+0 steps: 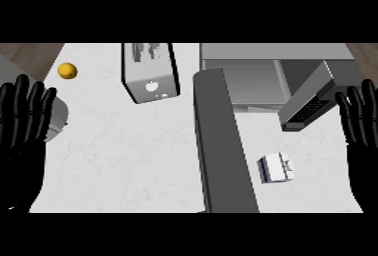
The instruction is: Pick up the milk, place it into the microwave and close the microwave
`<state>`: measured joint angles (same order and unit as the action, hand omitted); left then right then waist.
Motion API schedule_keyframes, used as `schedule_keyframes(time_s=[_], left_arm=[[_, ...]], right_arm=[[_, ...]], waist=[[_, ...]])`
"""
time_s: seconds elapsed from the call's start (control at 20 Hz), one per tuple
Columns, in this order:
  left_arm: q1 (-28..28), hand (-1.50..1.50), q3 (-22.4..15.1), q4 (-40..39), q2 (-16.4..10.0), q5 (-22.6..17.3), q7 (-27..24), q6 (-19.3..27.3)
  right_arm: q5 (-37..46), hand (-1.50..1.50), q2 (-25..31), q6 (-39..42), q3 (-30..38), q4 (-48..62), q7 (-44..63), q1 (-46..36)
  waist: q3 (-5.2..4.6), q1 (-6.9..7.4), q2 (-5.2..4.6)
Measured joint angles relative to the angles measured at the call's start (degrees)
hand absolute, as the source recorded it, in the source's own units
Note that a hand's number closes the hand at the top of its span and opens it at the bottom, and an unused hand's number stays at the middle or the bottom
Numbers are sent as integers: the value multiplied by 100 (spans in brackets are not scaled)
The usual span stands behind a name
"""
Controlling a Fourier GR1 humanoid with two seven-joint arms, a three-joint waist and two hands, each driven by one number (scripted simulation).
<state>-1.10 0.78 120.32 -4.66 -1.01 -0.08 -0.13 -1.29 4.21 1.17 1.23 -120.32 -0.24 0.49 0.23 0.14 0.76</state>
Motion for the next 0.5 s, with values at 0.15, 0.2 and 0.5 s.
schedule_keyframes(time_s=[0.15, 0.2, 0.5], left_arm=[[102, -150, -107, 91, 85, 194, -53, 86], [135, -150, -224, 63, 163, 357, -126, 191], [637, -150, -798, 108, 393, 424, -3, 1131]], right_arm=[[-321, -150, 116, 342, 48, -97, -90, 204], [-497, -150, 195, 546, 47, -163, -130, 331], [-1606, -150, 740, 1831, 59, -528, -313, 1036]], waist=[[-11, -14, -36], [-12, -30, -42], [-15, -72, -44]])
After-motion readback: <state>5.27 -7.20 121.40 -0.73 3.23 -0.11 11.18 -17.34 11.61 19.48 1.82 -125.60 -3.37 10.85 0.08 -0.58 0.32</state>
